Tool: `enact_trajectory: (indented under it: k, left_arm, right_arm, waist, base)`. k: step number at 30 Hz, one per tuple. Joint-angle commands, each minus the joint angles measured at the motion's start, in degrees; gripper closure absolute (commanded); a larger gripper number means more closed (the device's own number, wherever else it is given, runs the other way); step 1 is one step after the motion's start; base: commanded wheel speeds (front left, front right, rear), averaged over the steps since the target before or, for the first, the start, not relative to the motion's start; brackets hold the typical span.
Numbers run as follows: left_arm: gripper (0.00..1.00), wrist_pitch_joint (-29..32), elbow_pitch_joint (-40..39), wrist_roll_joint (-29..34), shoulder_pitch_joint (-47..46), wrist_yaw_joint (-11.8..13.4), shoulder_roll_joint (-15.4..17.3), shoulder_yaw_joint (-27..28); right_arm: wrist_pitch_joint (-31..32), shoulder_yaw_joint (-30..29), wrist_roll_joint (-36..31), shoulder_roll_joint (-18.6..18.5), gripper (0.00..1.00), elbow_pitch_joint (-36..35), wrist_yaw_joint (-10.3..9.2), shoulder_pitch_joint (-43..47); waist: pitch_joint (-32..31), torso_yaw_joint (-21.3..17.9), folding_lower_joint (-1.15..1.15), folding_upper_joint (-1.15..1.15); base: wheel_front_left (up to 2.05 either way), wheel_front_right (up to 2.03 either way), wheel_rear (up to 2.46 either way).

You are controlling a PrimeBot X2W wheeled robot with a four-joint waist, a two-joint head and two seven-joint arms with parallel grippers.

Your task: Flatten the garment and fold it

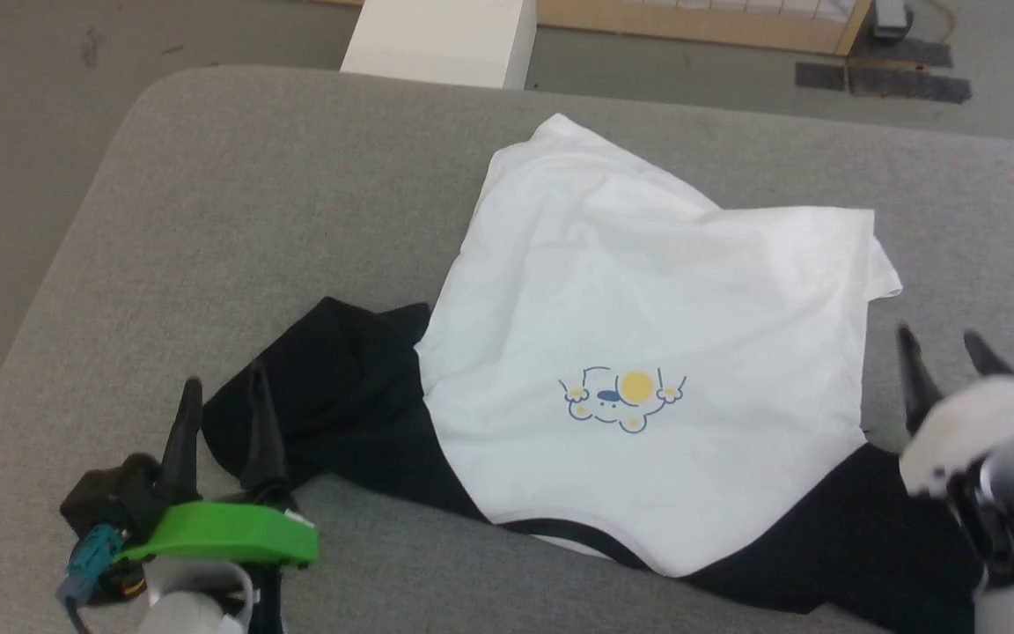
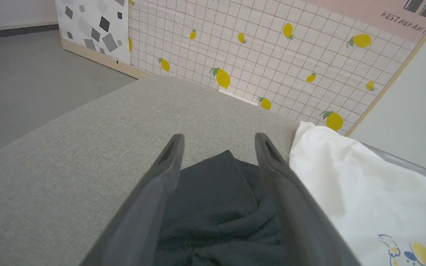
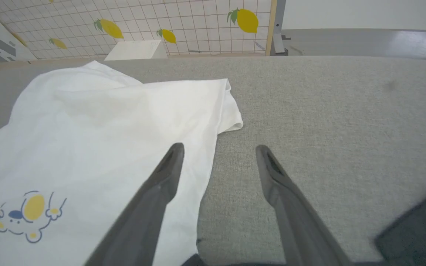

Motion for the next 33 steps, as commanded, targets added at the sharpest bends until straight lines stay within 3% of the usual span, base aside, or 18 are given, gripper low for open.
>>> enact_trajectory:
  k: [1,12,18,19,20,24,29,33]
  left_arm:
    - [0.00,-0.39,-0.51,1.69,-1.59,-0.73,-1.01,0.46]
    - [0.00,-0.42,0.32,6.80,-7.05,-5.78,-5.83,0.33]
    - [0.00,-0.42,0.90,7.16,-8.11,-6.61,-6.27,0.40]
    - [0.00,-0.42,0.85,6.83,-8.20,-6.54,-6.28,0.34]
    - [0.00,-0.42,0.87,6.59,-8.22,-6.44,-6.29,0.23]
    - [0.00,-0.42,0.90,6.01,-8.71,-6.19,-6.30,-0.48]
    - [0.00,-0.42,0.85,5.84,-10.09,-6.25,-6.31,-1.82]
    - [0.00,-0.42,0.95,5.72,-11.19,-6.34,-6.31,-3.03]
  right_arm:
    - [0.63,0.22,-0.48,0.01,0.00,1.45,-0.09,-3.42]
    - [9.81,-5.53,-7.38,-4.13,0.00,19.08,-0.09,-22.88]
    - [18.81,-2.33,-7.00,-7.19,0.00,25.11,-0.09,-26.03]
    - [20.64,-0.81,-6.59,-8.09,0.60,25.39,-0.09,-26.07]
    - [21.96,0.50,-6.08,-8.86,1.00,25.41,-0.09,-26.05]
    - [23.83,3.69,-4.06,-13.49,1.00,22.95,-0.09,-26.81]
    - [16.93,2.40,-6.52,-19.58,1.00,19.98,-0.09,-31.86]
    - [9.74,0.50,-9.12,-21.68,1.00,20.87,-0.09,-38.22]
  waist:
    - [2.30,1.29,0.00,0.00]
    - [10.17,6.70,0.00,0.00]
    - [12.32,8.21,0.00,0.00]
    - [12.54,8.28,0.00,0.00]
    - [12.70,8.31,0.00,0.00]
    - [13.49,8.41,0.00,0.00]
    - [15.11,8.69,0.00,0.00]
    - [16.61,9.47,0.00,0.00]
  base:
    - [0.00,0.00,0.00]
    - [0.00,0.00,0.00]
    - [0.00,0.00,0.00]
    - [0.00,0.00,0.00]
    - [0.00,0.00,0.00]
    - [0.00,0.00,0.00]
    - [0.00,0.00,0.00]
    - [0.00,0.00,0.00]
